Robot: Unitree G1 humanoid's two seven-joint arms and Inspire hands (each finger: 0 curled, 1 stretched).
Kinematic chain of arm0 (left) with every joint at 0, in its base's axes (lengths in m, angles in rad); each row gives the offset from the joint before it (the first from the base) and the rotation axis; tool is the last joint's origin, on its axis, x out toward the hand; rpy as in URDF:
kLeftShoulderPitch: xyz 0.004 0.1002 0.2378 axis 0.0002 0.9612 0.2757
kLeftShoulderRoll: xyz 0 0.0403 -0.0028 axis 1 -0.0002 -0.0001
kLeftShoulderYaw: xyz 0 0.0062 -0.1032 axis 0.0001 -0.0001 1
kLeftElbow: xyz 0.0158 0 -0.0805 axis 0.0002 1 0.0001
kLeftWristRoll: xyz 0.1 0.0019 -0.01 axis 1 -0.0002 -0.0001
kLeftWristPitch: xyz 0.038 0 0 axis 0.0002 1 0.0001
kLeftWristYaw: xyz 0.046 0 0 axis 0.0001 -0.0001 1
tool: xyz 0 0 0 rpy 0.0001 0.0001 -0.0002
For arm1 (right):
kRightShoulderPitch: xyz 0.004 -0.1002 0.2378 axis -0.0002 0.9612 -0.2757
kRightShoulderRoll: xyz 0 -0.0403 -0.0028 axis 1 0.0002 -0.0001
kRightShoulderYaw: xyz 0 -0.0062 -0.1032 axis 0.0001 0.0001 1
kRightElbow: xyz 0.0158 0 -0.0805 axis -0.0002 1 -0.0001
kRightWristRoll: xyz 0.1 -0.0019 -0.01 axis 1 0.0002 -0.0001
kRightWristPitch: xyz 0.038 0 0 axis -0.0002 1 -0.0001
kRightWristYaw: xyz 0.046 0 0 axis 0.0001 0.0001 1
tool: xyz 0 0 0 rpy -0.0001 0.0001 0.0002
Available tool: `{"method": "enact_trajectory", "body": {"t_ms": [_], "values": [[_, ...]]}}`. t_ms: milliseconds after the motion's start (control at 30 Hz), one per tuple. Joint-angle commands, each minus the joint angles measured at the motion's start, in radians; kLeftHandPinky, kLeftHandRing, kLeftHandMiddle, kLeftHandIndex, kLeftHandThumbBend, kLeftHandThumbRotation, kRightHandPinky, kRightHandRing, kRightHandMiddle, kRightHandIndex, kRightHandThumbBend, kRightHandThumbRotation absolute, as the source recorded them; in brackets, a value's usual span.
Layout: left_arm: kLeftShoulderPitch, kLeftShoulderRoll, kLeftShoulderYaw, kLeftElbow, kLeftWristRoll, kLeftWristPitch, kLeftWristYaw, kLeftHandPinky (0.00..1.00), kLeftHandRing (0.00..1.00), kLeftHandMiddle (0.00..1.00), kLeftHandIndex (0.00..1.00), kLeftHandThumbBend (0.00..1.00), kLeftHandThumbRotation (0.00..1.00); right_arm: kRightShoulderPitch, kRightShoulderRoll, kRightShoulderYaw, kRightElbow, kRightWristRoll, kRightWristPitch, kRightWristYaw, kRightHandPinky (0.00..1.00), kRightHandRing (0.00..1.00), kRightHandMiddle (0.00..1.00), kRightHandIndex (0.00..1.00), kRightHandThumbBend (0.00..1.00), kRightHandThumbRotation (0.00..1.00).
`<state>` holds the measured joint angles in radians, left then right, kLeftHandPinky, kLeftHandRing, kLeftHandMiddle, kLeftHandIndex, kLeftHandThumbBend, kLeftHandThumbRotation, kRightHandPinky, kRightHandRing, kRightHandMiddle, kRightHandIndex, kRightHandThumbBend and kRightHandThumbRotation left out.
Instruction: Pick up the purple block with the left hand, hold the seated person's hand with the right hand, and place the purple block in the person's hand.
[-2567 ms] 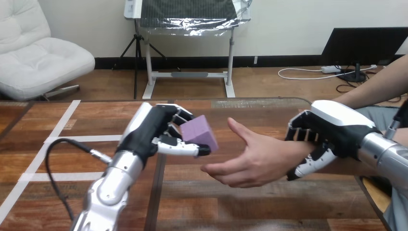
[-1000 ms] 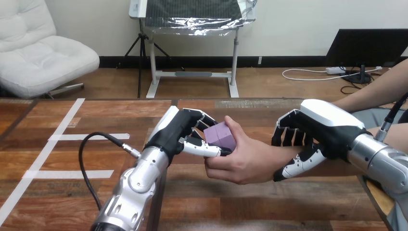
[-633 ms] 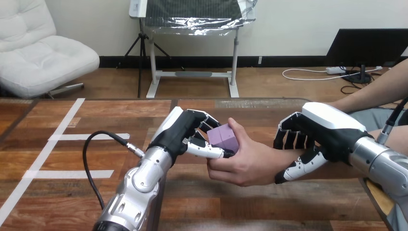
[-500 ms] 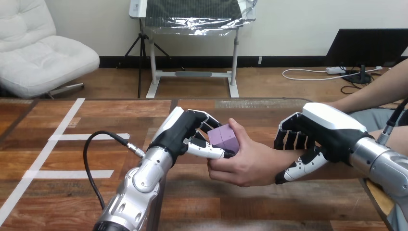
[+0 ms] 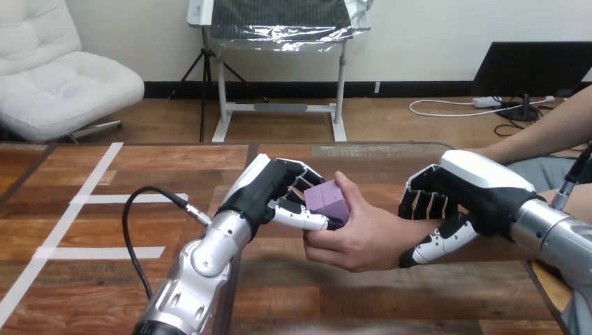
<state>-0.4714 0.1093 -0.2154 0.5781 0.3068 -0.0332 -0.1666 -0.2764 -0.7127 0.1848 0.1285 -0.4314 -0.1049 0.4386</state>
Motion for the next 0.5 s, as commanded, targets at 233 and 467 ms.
{"method": "enact_trajectory", "body": {"t_ms": [233, 467], "values": [[0.02, -0.024, -0.009, -0.176, -0.045, 0.004, -0.049, 0.53, 0.62, 0.66, 0.65, 0.67, 0.54, 0.008, 0.0, -0.015, -0.009, 0.029, -0.051, 0.018, 0.49, 0.59, 0.64, 0.67, 0.94, 0.49], [0.064, -0.009, 0.003, -0.26, -0.062, 0.026, -0.059, 0.53, 0.64, 0.68, 0.68, 0.7, 0.66, 0.016, 0.005, -0.03, 0.0, 0.044, -0.072, 0.018, 0.55, 0.67, 0.7, 0.73, 0.95, 0.61]]}}
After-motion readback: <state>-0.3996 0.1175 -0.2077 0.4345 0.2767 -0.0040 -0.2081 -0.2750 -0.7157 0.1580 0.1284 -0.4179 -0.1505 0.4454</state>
